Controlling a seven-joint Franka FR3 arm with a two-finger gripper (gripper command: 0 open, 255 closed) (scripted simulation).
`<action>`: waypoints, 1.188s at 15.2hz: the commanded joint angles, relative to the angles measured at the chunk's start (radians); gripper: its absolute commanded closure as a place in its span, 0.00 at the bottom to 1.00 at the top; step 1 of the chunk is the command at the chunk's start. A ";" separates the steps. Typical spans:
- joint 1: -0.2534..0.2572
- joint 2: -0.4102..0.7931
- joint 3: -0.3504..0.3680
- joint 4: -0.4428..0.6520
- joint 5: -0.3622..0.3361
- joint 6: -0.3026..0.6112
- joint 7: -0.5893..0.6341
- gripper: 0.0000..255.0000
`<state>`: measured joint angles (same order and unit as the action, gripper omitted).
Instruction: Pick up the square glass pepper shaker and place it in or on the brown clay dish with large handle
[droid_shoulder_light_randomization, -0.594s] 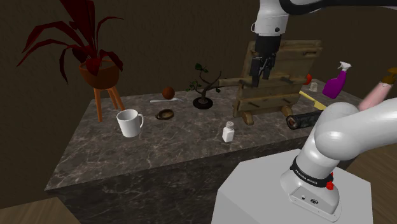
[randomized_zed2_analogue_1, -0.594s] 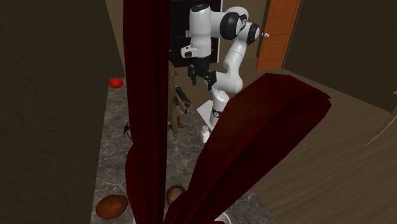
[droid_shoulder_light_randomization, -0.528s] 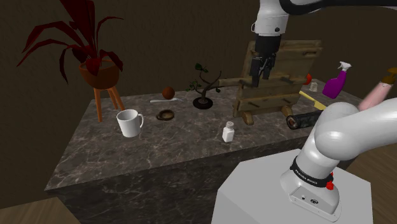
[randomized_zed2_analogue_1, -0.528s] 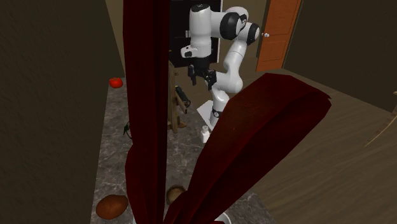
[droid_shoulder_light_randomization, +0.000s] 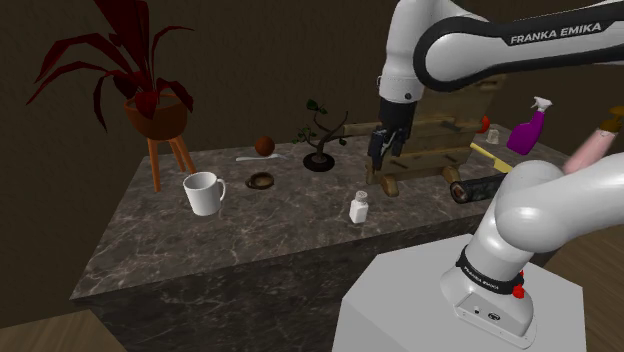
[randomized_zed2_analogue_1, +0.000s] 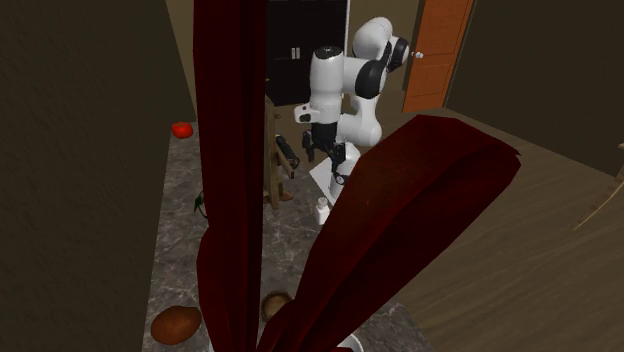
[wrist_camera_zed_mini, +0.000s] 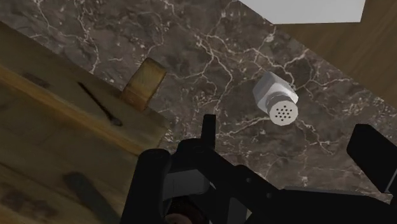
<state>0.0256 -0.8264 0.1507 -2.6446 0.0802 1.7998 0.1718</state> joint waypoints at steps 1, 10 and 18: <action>0.004 0.016 0.029 -0.051 0.014 0.090 0.032 0.00; 0.007 0.158 0.125 -0.176 0.046 0.404 0.122 0.00; 0.004 0.195 0.133 -0.204 0.048 0.470 0.124 0.00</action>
<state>0.0297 -0.6320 0.2837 -2.8485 0.1281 2.2682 0.2956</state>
